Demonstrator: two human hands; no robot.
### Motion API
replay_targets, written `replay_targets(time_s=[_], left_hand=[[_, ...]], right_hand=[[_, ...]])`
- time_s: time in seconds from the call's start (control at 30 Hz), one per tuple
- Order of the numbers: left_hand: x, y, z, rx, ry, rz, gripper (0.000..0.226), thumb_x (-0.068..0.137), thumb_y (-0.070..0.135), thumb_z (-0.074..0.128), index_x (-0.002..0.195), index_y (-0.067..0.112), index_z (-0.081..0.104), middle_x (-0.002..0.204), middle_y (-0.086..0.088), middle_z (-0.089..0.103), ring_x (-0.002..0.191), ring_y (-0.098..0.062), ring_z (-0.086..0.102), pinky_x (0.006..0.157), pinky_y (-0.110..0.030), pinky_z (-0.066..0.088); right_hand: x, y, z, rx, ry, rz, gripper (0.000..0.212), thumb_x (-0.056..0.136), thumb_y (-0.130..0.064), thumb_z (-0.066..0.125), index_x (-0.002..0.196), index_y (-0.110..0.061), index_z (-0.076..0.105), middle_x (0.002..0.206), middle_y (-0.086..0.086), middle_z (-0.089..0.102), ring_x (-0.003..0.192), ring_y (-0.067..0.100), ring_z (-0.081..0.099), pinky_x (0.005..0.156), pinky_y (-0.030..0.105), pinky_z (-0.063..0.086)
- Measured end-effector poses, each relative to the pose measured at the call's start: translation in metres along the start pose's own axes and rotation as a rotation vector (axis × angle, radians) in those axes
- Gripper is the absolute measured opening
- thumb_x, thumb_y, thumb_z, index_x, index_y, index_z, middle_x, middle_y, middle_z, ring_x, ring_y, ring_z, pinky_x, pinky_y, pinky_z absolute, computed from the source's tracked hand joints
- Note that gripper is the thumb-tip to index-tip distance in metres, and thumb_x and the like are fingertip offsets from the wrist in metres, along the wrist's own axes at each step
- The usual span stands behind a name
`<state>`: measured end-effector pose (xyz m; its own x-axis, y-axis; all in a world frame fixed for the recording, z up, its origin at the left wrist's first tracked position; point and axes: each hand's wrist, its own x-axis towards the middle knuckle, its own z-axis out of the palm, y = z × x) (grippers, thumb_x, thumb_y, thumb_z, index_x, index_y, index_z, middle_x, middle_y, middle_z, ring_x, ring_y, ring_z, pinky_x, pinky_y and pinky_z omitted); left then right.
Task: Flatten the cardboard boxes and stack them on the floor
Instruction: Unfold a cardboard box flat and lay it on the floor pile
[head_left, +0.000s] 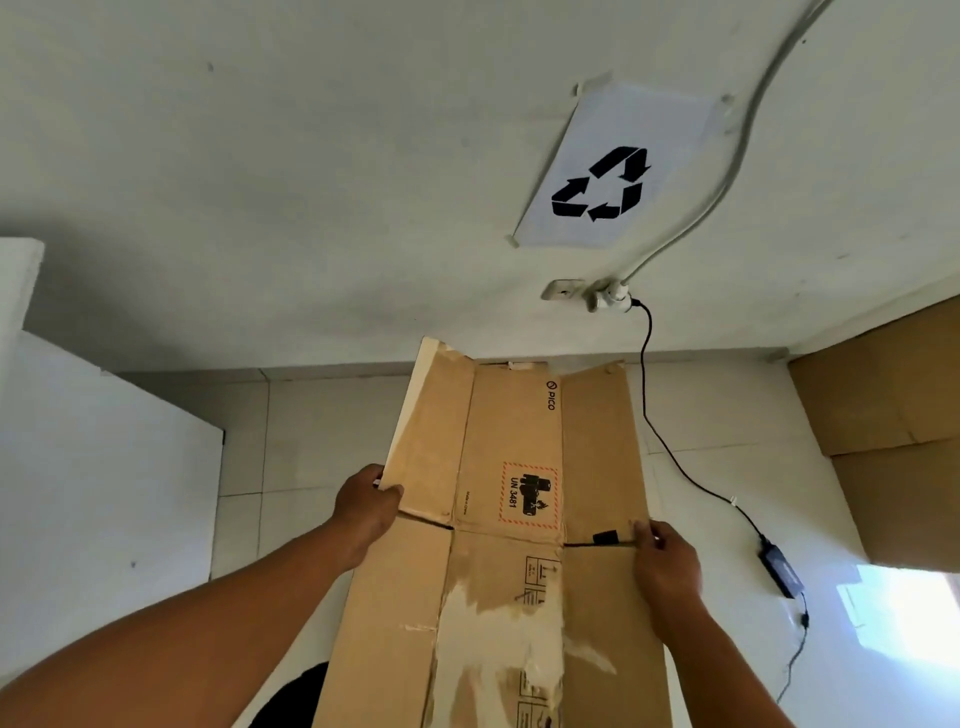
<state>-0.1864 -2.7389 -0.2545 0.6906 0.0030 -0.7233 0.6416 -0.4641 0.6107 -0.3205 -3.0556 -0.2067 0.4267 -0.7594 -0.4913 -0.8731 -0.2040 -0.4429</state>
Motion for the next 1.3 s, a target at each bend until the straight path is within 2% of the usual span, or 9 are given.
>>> replay_targets(time_s=[0.2, 0.33, 0.43, 0.6, 0.7, 0.93, 1.17, 1.23, 1.3], left_hand=[[0.05, -0.024, 0.073, 0.085, 0.004, -0.086, 0.021, 0.096, 0.015, 0.056, 0.116, 0.017, 0.06, 0.106, -0.004, 0.065, 0.09, -0.02, 0.062, 0.067, -0.028, 0.047], [0.113, -0.051, 0.152, 0.036, 0.087, -0.135, 0.022, 0.095, 0.015, 0.058, 0.117, 0.016, 0.063, 0.104, -0.005, 0.068, 0.088, -0.02, 0.064, 0.071, -0.03, 0.051], [0.161, -0.078, 0.209, -0.03, 0.153, -0.166, 0.021, 0.095, 0.011, 0.058, 0.115, 0.017, 0.065, 0.103, -0.005, 0.069, 0.086, -0.018, 0.064, 0.067, -0.029, 0.049], [0.256, -0.126, 0.276, -0.136, 0.239, -0.193, 0.021, 0.093, 0.005, 0.059, 0.109, 0.018, 0.065, 0.093, -0.002, 0.068, 0.083, -0.02, 0.064, 0.065, -0.028, 0.048], [0.309, -0.153, 0.296, -0.186, 0.276, -0.194, 0.022, 0.092, 0.004, 0.061, 0.104, 0.022, 0.065, 0.091, -0.003, 0.069, 0.081, -0.022, 0.065, 0.068, -0.03, 0.05], [0.413, -0.203, 0.323, -0.144, 0.305, -0.097, 0.023, 0.092, 0.007, 0.063, 0.101, 0.028, 0.064, 0.094, 0.001, 0.07, 0.088, -0.019, 0.065, 0.071, -0.031, 0.049], [0.483, -0.215, 0.327, 0.034, 0.354, -0.02, 0.018, 0.088, 0.01, 0.062, 0.099, 0.024, 0.061, 0.087, 0.008, 0.065, 0.077, -0.012, 0.061, 0.059, -0.026, 0.043], [0.494, -0.224, 0.328, 0.143, 0.371, 0.007, 0.018, 0.086, 0.013, 0.064, 0.101, 0.022, 0.062, 0.09, 0.006, 0.062, 0.083, -0.016, 0.061, 0.065, -0.03, 0.046], [0.502, -0.235, 0.331, 0.287, 0.439, 0.062, 0.029, 0.084, 0.017, 0.066, 0.113, 0.018, 0.062, 0.105, -0.001, 0.055, 0.099, -0.023, 0.058, 0.08, -0.036, 0.049]], right_hand=[[0.11, 0.02, 0.028, -0.068, -0.125, -0.016, 0.029, 0.103, -0.038, 0.043, 0.11, -0.02, 0.066, 0.087, -0.001, 0.065, 0.081, 0.023, 0.061, 0.073, 0.037, 0.051], [0.215, 0.059, 0.067, -0.075, -0.175, -0.033, 0.03, 0.103, -0.04, 0.044, 0.112, -0.022, 0.066, 0.089, 0.0, 0.067, 0.081, 0.022, 0.062, 0.071, 0.036, 0.051], [0.286, 0.092, 0.101, -0.071, -0.181, -0.027, 0.03, 0.102, -0.041, 0.045, 0.116, -0.024, 0.065, 0.093, 0.001, 0.067, 0.085, 0.023, 0.062, 0.075, 0.038, 0.051], [0.385, 0.141, 0.169, -0.008, -0.18, -0.019, 0.026, 0.102, -0.039, 0.047, 0.107, -0.024, 0.067, 0.089, 0.0, 0.067, 0.082, 0.023, 0.062, 0.073, 0.039, 0.052], [0.433, 0.156, 0.214, 0.052, -0.194, -0.039, 0.024, 0.103, -0.037, 0.047, 0.106, -0.024, 0.067, 0.089, -0.004, 0.067, 0.082, 0.017, 0.06, 0.069, 0.034, 0.047], [0.51, 0.17, 0.306, 0.16, -0.221, -0.103, 0.019, 0.103, -0.035, 0.048, 0.102, -0.026, 0.065, 0.091, -0.008, 0.065, 0.083, 0.009, 0.057, 0.072, 0.033, 0.044], [0.566, 0.178, 0.367, 0.068, -0.178, -0.154, 0.021, 0.102, -0.025, 0.048, 0.109, -0.02, 0.067, 0.092, -0.006, 0.065, 0.085, 0.018, 0.058, 0.077, 0.036, 0.045], [0.573, 0.182, 0.376, 0.036, -0.181, -0.178, 0.021, 0.102, -0.024, 0.048, 0.112, -0.019, 0.066, 0.094, -0.004, 0.066, 0.087, 0.019, 0.059, 0.079, 0.038, 0.046], [0.574, 0.185, 0.382, -0.001, -0.175, -0.221, 0.02, 0.103, -0.025, 0.047, 0.113, -0.019, 0.063, 0.097, -0.001, 0.066, 0.086, 0.019, 0.059, 0.079, 0.039, 0.047]])
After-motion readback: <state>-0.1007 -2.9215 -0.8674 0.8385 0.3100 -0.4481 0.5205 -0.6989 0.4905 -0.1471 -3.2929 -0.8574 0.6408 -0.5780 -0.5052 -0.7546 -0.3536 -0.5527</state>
